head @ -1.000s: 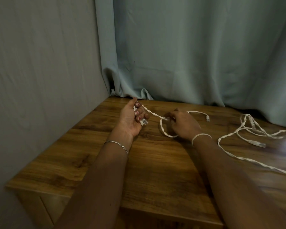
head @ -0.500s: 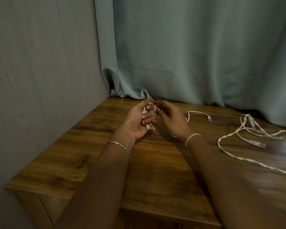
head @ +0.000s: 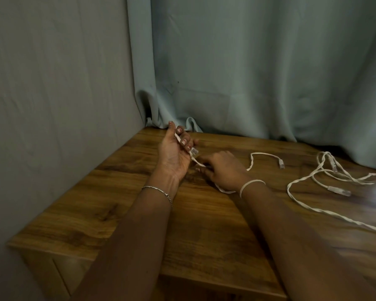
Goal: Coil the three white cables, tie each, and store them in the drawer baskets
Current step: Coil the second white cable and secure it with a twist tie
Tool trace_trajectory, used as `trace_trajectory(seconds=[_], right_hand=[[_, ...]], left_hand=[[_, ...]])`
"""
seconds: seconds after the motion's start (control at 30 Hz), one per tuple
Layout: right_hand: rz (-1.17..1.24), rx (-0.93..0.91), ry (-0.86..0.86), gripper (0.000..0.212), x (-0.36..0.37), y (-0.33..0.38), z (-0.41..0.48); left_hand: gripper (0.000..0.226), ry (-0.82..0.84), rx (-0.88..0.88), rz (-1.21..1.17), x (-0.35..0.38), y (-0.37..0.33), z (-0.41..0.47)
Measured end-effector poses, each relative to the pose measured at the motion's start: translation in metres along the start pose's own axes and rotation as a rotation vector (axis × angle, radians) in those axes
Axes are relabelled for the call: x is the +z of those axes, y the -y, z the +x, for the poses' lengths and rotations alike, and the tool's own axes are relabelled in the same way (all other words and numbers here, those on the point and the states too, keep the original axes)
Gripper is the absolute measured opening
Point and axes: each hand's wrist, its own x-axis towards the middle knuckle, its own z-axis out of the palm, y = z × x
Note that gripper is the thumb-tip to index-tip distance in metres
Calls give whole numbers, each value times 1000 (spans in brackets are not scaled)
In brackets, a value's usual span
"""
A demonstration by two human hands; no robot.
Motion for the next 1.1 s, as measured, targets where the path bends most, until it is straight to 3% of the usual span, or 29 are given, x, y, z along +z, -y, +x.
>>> trace_trajectory(seconds=[0.2, 0.4, 0.47, 0.57, 0.63, 0.8, 1.1], right_hand=[[-175, -106, 36, 20, -15, 19, -2], [-270, -102, -9, 18, -21, 18, -3], [-289, -115, -47, 15, -25, 17, -2], [-250, -130, -151, 16, -35, 16, -2], [-238, -132, -235, 17, -41, 15, -4], [-234, -92, -235, 14, -43, 2, -4], [-189, 23, -231, 20, -23, -25, -8]], left_hand=[[44, -105, 50, 151, -6, 2, 5], [38, -155, 72, 502, -4, 11, 7], [38, -158, 114, 731, -5, 13, 7], [38, -133, 289, 1315, -9, 19, 7], [38, -76, 267, 1454, -10, 22, 5], [42, 104, -139, 1308, -10, 27, 0], [62, 346, -543, 960, 0, 19, -13]])
